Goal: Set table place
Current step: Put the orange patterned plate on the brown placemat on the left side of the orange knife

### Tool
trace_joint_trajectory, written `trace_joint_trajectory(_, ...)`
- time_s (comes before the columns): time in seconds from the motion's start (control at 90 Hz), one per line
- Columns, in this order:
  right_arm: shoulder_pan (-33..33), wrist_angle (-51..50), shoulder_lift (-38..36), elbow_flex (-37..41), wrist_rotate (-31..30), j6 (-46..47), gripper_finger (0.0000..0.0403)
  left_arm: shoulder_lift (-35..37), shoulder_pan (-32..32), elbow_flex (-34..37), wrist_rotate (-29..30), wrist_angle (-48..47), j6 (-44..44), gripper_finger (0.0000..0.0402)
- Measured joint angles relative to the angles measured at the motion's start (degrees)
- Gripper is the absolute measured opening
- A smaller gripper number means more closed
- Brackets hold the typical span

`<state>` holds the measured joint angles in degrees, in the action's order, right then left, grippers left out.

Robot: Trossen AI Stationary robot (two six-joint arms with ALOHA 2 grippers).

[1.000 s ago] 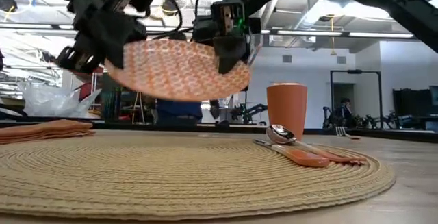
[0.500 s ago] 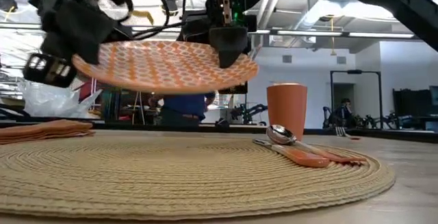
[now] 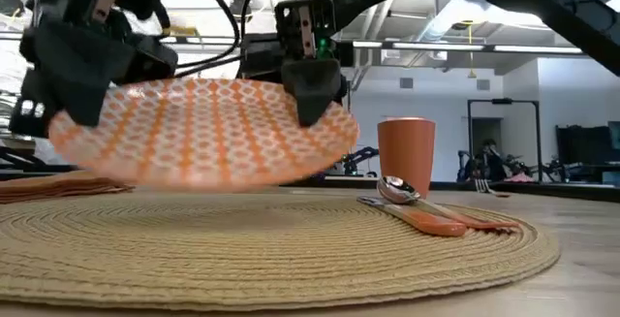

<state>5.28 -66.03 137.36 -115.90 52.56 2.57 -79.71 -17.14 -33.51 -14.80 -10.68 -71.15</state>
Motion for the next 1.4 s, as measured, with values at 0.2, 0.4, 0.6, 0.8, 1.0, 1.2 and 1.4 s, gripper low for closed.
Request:
trace_joint_trajectory(0.2,-0.21,-1.37,0.02,0.0,-1.97,-2.23,0.0,-2.76,-0.16,-0.01,-0.46,2.05,0.23,0.0002)
trace_joint_trajectory(0.4,-0.21,-0.89,0.02,-0.04,-5.56,-4.77,0.001,-2.51,-0.16,0.04,-0.41,1.61,-1.81,0.0014)
trace_joint_trajectory(0.6,-0.09,-0.09,-0.29,-0.33,-5.9,-6.93,0.0078,-2.67,-0.07,0.28,-1.54,-0.06,-1.0,0.007)
trace_joint_trajectory(0.8,0.02,0.18,-0.37,-0.35,-11.22,-6.22,0.0161,-2.61,0.79,0.45,-1.48,-1.33,1.33,0.0125)
trace_joint_trajectory(1.0,0.02,0.55,-0.35,-0.28,-17.89,-4.57,0.0206,-2.51,1.46,0.34,-2.14,-2.03,1.96,0.0158)
trace_joint_trajectory(1.2,0.04,2.49,-0.26,-0.2,-18.28,-2.19,0.0209,-2.37,2.54,0.13,-2.39,-4.63,3.87,0.017)
trace_joint_trajectory(1.4,-0.04,2.98,-0.22,-0.17,-18.4,-0.17,0.0208,-0.03,3.27,-3.33,3.18,-16.21,7.24,0.0171)
